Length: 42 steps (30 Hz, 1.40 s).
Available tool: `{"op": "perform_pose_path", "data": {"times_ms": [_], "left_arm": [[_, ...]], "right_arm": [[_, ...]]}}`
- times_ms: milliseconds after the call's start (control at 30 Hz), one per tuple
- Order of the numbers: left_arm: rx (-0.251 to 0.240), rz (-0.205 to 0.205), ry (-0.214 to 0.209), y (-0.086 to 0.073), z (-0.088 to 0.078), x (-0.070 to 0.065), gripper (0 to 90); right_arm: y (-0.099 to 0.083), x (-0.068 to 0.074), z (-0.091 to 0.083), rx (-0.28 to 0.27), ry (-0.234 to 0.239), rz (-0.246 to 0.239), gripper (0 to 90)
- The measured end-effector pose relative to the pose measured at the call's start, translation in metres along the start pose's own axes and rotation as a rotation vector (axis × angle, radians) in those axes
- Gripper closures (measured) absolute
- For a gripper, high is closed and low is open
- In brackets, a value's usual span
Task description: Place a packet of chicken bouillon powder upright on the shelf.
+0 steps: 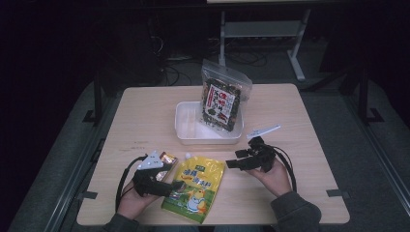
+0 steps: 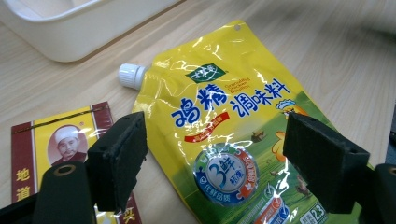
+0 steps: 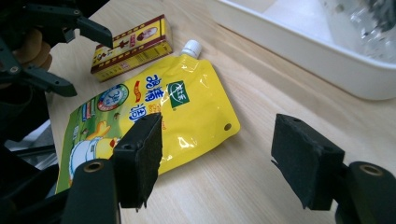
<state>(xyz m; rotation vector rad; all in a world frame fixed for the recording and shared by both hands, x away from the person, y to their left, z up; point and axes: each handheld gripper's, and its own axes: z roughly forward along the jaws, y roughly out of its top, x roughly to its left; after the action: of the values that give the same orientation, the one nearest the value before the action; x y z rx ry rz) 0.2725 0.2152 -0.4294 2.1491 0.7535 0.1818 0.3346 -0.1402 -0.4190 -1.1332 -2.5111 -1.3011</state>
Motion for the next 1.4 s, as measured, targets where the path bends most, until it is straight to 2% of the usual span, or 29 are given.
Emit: {"op": "perform_pose_path", "data": {"times_ms": [67,300,500,700,767,933,1133,1267,1400], "left_arm": [[0.011,0.003,0.001,0.0,0.002,0.0,23.6],[0.039,-0.004,-0.014,-0.002,0.007,-0.002,29.4],[0.039,0.005,-0.015,-0.001,0.006,-0.004,29.1],[0.042,0.003,-0.012,-0.001,0.005,-0.002,28.1],[0.043,0.002,-0.012,-0.001,0.005,-0.002,28.0],[0.043,-0.001,-0.009,0.0,0.006,-0.002,27.2],[0.041,0.0,-0.011,0.0,0.007,-0.002,26.8],[0.039,-0.005,-0.01,0.0,0.007,-0.001,25.8],[0.036,-0.01,-0.011,0.0,0.007,-0.001,25.0]], "right_arm": [[0.001,0.0,0.004,0.011,-0.021,-0.005,34.2],[0.002,-0.008,0.016,0.048,-0.007,0.038,43.6],[0.004,-0.014,0.032,0.089,0.045,0.076,50.3],[0.005,-0.017,0.048,0.147,0.072,0.099,57.6],[0.005,-0.018,0.051,0.15,0.087,0.109,59.3],[0.004,-0.022,0.057,0.159,0.08,0.122,62.1],[0.003,-0.025,0.059,0.156,0.089,0.137,74.0],[0.002,-0.028,0.057,0.15,0.137,0.152,88.0],[0.002,-0.028,0.053,0.14,0.166,0.15,89.3]]}}
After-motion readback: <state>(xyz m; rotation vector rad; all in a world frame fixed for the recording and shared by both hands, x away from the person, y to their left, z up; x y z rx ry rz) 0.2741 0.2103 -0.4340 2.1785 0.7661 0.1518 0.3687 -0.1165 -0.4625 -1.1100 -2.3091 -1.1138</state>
